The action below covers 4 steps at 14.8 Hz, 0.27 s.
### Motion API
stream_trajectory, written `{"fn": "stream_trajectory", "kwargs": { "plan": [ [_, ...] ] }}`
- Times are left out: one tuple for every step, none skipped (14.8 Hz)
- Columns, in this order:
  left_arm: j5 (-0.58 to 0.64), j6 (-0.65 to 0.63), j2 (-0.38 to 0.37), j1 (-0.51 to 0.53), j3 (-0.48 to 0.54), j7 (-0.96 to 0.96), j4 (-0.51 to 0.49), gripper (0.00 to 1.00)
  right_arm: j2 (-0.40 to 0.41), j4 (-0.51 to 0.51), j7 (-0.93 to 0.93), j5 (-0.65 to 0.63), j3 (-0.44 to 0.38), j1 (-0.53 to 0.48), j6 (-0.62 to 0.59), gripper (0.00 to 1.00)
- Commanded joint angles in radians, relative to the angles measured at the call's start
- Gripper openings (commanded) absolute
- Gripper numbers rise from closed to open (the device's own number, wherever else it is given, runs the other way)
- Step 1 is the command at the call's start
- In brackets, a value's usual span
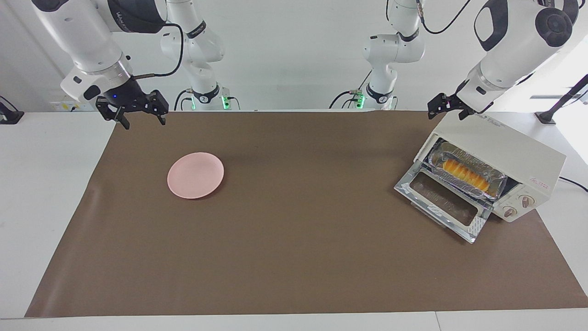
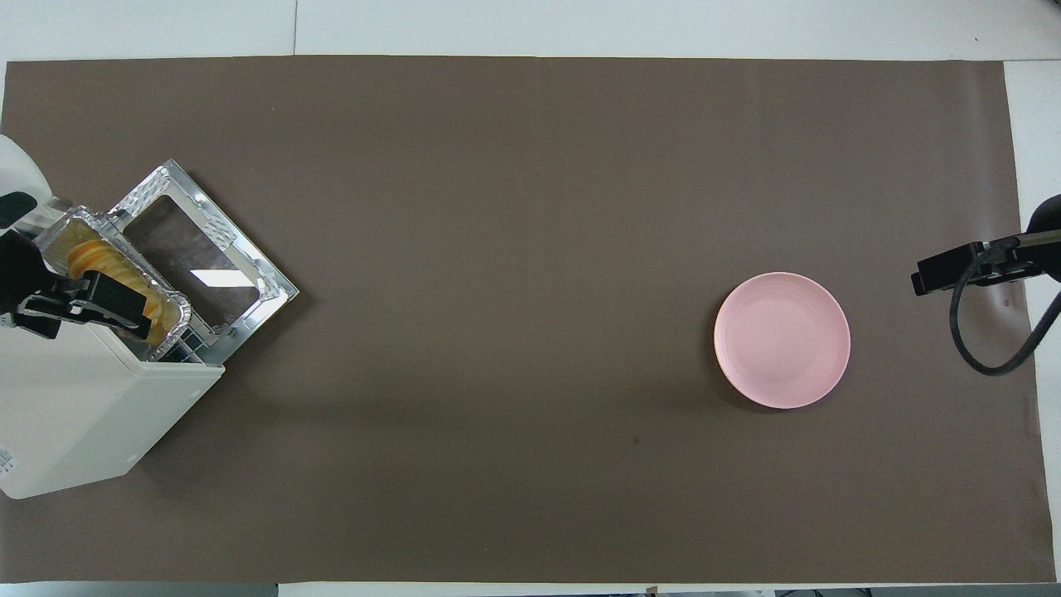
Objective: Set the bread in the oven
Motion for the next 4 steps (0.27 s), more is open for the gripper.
{"fn": "stream_trajectory", "kwargs": {
  "plan": [
    [0.018, 0.029, -0.018, 0.014, -0.024, 0.009, -0.022, 1.00, -0.022, -0.020, -0.022, 0.000, 0.007, -0.012, -0.004, 1.00],
    [0.018, 0.031, -0.018, 0.017, -0.024, 0.010, -0.018, 1.00, -0.022, -0.020, -0.022, 0.000, 0.007, -0.012, -0.004, 1.00],
    [0.018, 0.038, -0.016, 0.017, -0.024, 0.010, -0.018, 1.00, -0.022, -0.020, -0.022, 0.000, 0.007, -0.012, -0.004, 1.00],
    [0.018, 0.040, -0.016, 0.016, -0.024, 0.009, -0.018, 1.00, -0.022, -0.020, -0.024, 0.000, 0.007, -0.012, -0.004, 1.00]
  ]
}}
